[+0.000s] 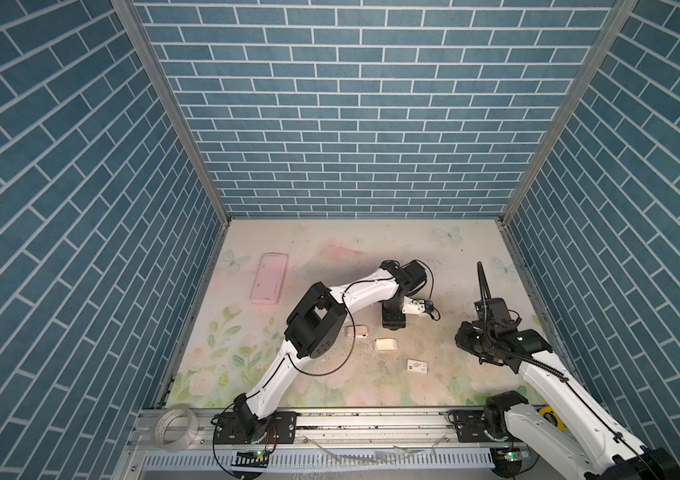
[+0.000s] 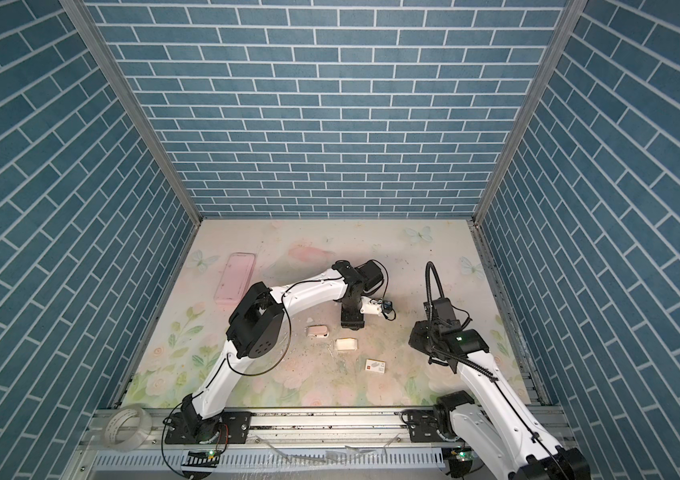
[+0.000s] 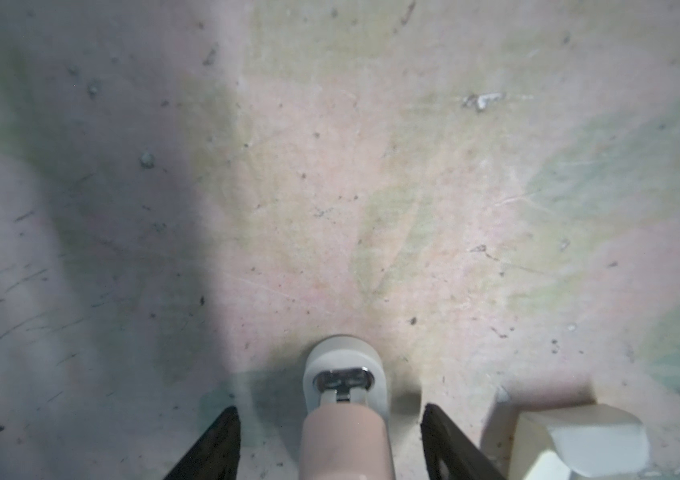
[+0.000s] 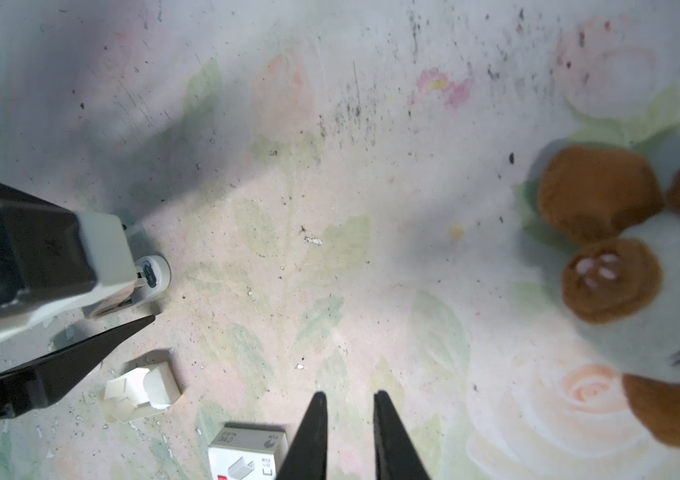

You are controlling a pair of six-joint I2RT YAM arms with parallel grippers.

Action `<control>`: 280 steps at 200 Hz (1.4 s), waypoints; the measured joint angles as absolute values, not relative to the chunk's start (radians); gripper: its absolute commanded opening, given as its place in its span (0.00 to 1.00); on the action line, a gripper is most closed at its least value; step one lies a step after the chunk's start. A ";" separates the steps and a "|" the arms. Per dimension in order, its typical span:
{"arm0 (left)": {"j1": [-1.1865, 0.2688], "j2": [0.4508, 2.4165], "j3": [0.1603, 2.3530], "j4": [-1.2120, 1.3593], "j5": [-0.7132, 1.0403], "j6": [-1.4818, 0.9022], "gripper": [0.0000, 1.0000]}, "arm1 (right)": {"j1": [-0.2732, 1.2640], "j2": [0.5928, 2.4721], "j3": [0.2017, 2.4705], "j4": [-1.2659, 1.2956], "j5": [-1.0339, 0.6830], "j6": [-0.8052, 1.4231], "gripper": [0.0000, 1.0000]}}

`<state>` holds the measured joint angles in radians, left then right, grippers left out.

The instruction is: Load the staples into the stapler

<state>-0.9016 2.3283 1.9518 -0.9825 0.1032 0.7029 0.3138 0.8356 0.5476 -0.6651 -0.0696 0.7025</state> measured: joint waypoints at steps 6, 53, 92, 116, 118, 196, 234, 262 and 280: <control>-0.901 2.324 1.952 -0.983 0.105 0.705 0.85 | 0.314 0.832 0.546 -0.657 -0.063 0.699 0.34; -0.894 2.217 1.920 -0.994 0.126 0.692 1.00 | 0.314 0.794 0.543 -0.569 0.004 0.641 0.52; -0.873 2.057 1.856 -0.994 0.144 0.677 1.00 | 0.313 0.812 0.543 -0.456 0.066 0.586 0.77; -0.830 1.966 1.793 -0.973 0.163 0.653 1.00 | 0.313 0.859 0.545 -0.393 0.128 0.513 0.91; -0.823 1.955 1.784 -0.970 0.163 0.649 1.00 | 0.313 0.863 0.545 -0.385 0.135 0.503 0.91; -0.519 1.549 1.305 -0.678 0.181 0.496 1.00 | 0.304 0.934 0.432 -0.007 0.368 0.167 0.99; -0.292 1.370 0.958 -0.370 0.238 0.390 0.99 | 0.234 1.039 0.340 0.261 0.369 0.077 0.98; -0.070 1.243 0.702 -0.094 0.334 0.317 1.00 | 0.153 1.156 0.304 0.443 0.321 0.067 0.99; 0.014 1.198 0.579 0.078 0.370 0.282 0.99 | 0.104 1.214 0.297 0.529 0.283 0.062 0.99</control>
<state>0.0143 1.1976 0.5789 0.0776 0.3702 0.2825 0.1043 1.2144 0.2974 0.5293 0.2832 0.0620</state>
